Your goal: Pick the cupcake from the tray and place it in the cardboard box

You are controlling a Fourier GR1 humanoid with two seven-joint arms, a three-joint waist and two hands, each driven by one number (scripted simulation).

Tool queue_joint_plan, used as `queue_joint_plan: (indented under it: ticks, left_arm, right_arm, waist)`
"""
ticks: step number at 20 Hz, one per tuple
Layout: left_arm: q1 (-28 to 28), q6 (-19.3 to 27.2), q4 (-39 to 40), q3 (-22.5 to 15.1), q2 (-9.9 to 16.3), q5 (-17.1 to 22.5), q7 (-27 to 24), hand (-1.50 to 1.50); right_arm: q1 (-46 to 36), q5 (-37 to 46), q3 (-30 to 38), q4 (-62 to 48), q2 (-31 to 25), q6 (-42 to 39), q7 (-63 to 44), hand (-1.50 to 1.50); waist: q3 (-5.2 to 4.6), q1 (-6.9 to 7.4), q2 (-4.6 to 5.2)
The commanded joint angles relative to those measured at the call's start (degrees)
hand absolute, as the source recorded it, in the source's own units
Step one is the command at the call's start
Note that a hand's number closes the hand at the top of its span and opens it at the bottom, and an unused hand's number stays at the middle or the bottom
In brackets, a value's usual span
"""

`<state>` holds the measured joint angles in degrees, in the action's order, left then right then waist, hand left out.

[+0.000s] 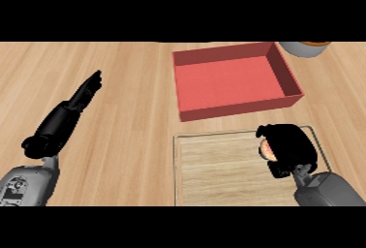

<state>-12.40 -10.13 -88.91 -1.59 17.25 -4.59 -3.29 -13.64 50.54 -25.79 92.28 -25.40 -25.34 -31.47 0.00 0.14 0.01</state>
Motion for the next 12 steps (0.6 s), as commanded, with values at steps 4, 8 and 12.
queue_joint_plan:
  ticks: [4, 8, 12]
  left_arm:
    - [-2.8, -2.8, 1.1, 2.4, 0.6, 1.2, 1.7, 0.0]
    - [-0.7, -0.5, 2.9, 1.7, -1.5, -2.6, -2.5, 0.0]
    - [-1.0, -2.0, -0.5, 0.0, -1.2, -1.1, -0.2, 0.0]
  right_arm:
    - [-1.0, 8.2, -1.7, -6.0, 2.4, 10.4, 8.2, 1.5]
    - [0.0, 11.3, -0.7, -3.7, 1.5, 10.7, 11.4, 1.5]
    - [-3.1, 7.7, -14.3, 1.1, 4.3, 8.8, 25.3, 1.5]
  waist:
    - [0.02, 0.04, 0.01]
    - [0.0, -0.15, 0.0]
    - [0.1, 2.39, 0.25]
